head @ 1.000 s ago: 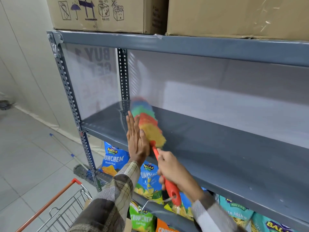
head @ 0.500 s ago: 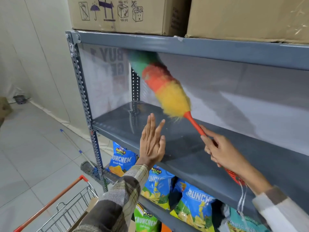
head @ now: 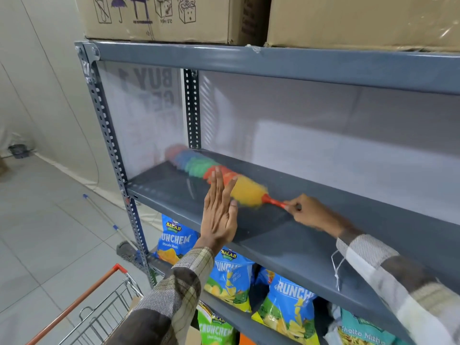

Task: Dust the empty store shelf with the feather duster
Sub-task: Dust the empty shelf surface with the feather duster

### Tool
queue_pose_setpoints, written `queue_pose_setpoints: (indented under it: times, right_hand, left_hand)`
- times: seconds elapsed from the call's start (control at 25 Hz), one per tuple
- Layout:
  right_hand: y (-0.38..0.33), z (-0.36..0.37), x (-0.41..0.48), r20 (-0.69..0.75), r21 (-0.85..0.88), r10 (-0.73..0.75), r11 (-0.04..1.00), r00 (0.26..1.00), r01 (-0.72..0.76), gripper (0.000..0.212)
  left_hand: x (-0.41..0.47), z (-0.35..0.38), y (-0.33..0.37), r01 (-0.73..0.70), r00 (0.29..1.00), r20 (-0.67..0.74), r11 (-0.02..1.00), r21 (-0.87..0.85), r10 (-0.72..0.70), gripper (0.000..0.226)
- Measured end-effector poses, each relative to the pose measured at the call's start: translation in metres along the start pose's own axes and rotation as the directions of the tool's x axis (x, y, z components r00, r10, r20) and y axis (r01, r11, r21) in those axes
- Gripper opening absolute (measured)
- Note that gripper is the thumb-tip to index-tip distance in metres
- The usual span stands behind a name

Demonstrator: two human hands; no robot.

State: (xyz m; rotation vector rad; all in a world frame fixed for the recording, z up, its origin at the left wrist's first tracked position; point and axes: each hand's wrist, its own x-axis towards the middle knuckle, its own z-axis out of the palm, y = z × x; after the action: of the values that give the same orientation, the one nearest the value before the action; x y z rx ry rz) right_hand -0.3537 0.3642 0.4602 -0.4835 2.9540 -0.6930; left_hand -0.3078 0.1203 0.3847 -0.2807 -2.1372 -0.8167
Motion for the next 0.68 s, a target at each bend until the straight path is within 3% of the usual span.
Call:
queue_pose_setpoints:
  times: [0.12,0.28,0.44,0.56,0.68]
  right_hand:
    - [0.010,-0.007,0.021,-0.037,-0.078,0.110,0.991,0.993,-0.113,0.028]
    - [0.025,-0.024,0.026,-0.204,-0.093,0.187,0.973,0.961,-0.209,0.028]
    - [0.030,-0.032,-0.004,-0.306,-0.010,0.070,0.997,0.950,-0.077,0.028]
    - [0.019,-0.038,-0.028,-0.402,0.190,0.005,0.979,0.915,0.078,0.026]
    - [0.014,-0.046,-0.045,-0.280,0.386,-0.005,0.915,0.960,0.117,0.026]
  left_hand:
    - [0.001,-0.002,0.002,0.019,1.000,0.022,1.000,0.014,-0.019,0.062]
    - [0.001,-0.004,0.005,0.052,0.998,0.043,0.998,0.022,-0.053,0.059]
    - [0.001,-0.005,0.006,0.061,0.997,0.047,0.998,-0.012,-0.060,0.062]
    - [0.002,-0.006,0.006,0.052,0.997,0.053,0.998,-0.021,-0.051,0.064]
    - [0.001,-0.004,0.006,0.059,0.997,0.060,0.998,-0.021,-0.058,0.063]
